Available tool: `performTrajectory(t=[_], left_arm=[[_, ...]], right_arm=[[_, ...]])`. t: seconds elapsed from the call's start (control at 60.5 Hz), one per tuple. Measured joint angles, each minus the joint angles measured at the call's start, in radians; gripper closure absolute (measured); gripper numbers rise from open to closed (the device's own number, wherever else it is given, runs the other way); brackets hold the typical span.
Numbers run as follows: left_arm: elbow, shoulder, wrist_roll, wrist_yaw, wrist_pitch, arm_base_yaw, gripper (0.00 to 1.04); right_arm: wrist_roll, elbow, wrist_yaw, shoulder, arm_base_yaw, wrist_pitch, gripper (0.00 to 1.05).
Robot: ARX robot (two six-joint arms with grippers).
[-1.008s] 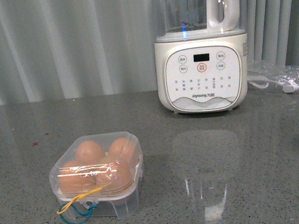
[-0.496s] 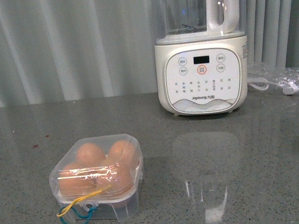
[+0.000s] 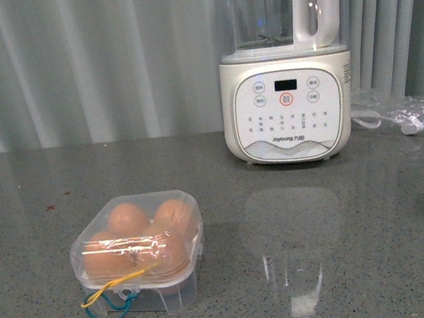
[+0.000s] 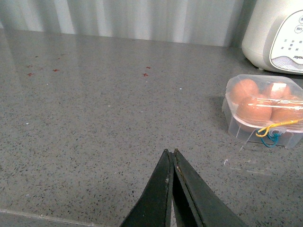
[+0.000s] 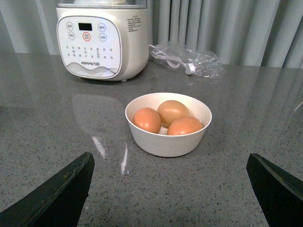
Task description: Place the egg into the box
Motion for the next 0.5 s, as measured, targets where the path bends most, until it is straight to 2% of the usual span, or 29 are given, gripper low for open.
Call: performTrajectory(t=[0.496], left_arm=[[-0.043, -0.061, 0.000, 0.000, 0.011, 0.000, 1.01]], right_arm=[[0.000, 0.000, 0.000, 0.000, 0.000, 0.000, 0.07]])
